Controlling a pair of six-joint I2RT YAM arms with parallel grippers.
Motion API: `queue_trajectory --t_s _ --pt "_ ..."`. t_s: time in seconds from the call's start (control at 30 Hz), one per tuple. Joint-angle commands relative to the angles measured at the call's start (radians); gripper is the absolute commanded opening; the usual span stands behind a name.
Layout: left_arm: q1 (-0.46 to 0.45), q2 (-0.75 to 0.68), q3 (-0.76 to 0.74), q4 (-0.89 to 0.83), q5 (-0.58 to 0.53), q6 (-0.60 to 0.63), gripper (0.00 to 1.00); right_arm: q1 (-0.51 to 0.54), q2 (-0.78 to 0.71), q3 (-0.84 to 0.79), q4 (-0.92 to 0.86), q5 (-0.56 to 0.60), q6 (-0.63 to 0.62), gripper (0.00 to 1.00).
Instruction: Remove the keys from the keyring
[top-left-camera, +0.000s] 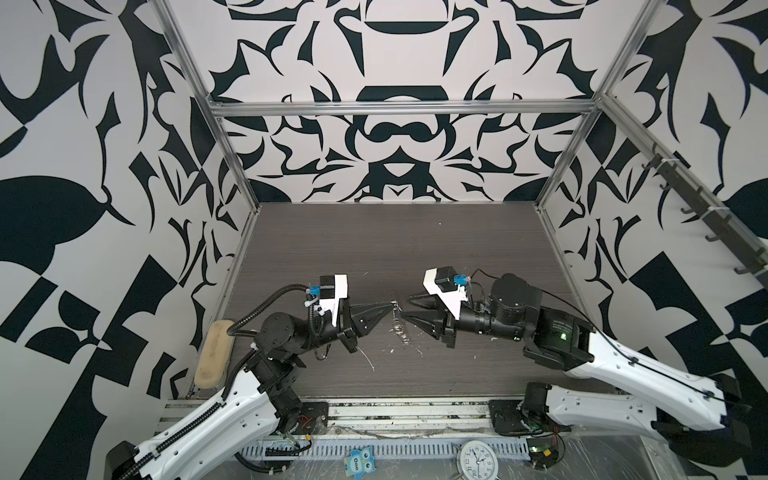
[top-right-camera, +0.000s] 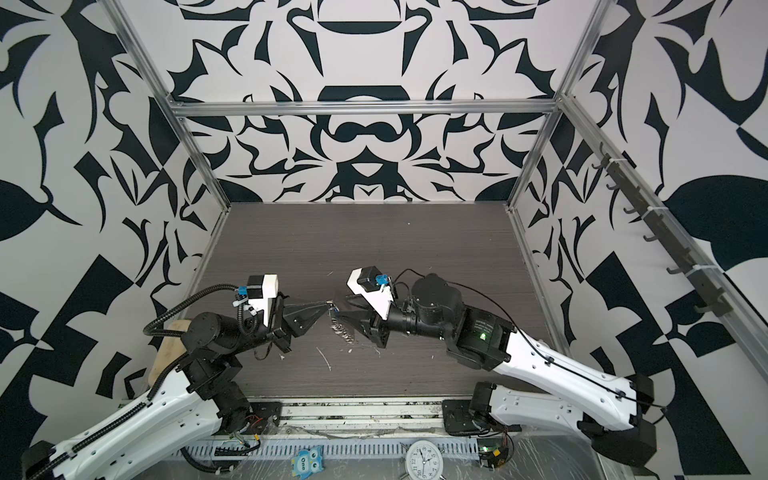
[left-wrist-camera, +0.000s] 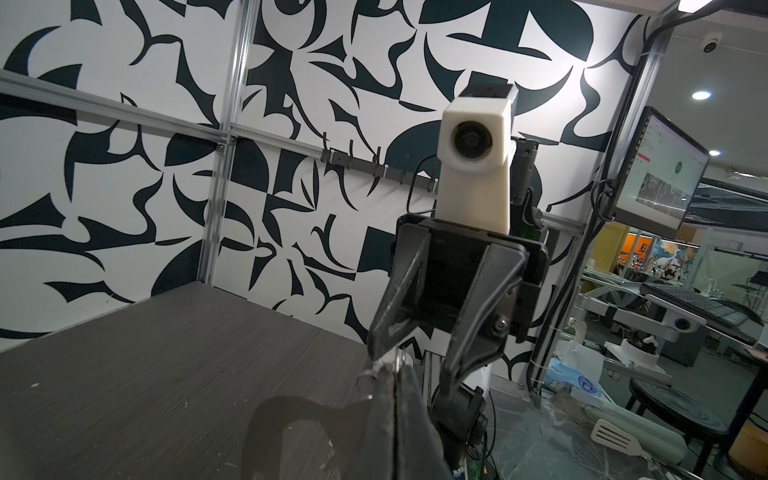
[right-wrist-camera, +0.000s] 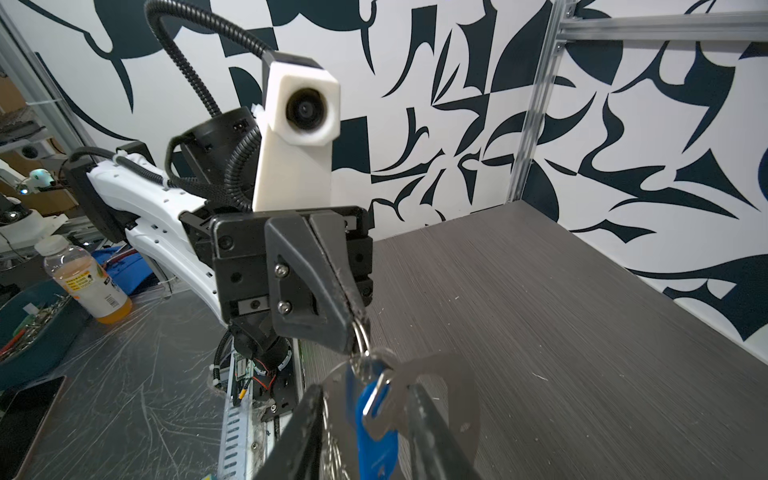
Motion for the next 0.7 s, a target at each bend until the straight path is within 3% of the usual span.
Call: queue_trajectory --t_s 0.0,0.47,0.67 --pt "-0.003 -0.01 0.027 0.024 0.014 0.003 0.0 0.004 -0.008 0.044 0.084 -0.032 0.006 0.31" --pt "-0.003 -0.002 0.027 0.031 0.018 0.002 0.0 0.003 0.026 0.062 0.077 -0.072 0.013 0.08" --pt "-0.003 0.008 0.031 0.037 0.021 0.001 0.0 0.004 0.043 0.072 0.069 -0.089 0.02 0.03"
